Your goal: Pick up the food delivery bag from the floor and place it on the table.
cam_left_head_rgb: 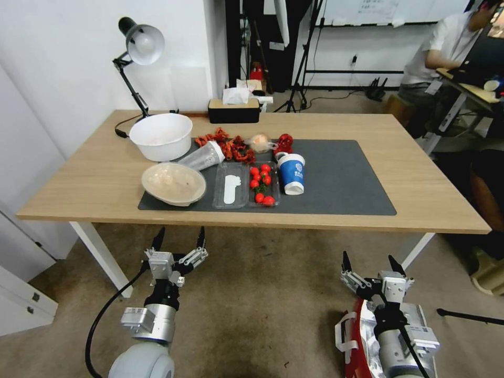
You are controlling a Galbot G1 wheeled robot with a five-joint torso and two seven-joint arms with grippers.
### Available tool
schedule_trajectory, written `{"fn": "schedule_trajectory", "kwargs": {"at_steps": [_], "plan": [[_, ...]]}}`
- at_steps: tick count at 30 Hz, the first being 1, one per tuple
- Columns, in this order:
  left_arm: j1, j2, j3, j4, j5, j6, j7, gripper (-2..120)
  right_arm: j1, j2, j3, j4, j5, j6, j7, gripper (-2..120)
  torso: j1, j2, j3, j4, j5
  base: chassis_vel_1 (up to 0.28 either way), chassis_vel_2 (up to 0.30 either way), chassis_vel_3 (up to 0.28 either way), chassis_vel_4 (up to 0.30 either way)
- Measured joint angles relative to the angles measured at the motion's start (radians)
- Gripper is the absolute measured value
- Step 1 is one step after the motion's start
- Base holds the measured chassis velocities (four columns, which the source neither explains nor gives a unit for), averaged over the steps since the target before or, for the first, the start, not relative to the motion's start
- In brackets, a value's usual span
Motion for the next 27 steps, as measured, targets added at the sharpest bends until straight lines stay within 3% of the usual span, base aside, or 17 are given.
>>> {"fn": "schedule_trajectory", "kwargs": {"at_steps": [27], "plan": [[-0.009, -0.005, 0.007, 0.015, 0.000, -0.015, 0.001, 100, 0.009, -0.005, 0.001, -0.012, 0.009, -0.002, 0.001, 100, -0.058, -0.132, -0.075, 0.0000, 0.0000, 0.000, 0.000, 0.000, 0.000]]}}
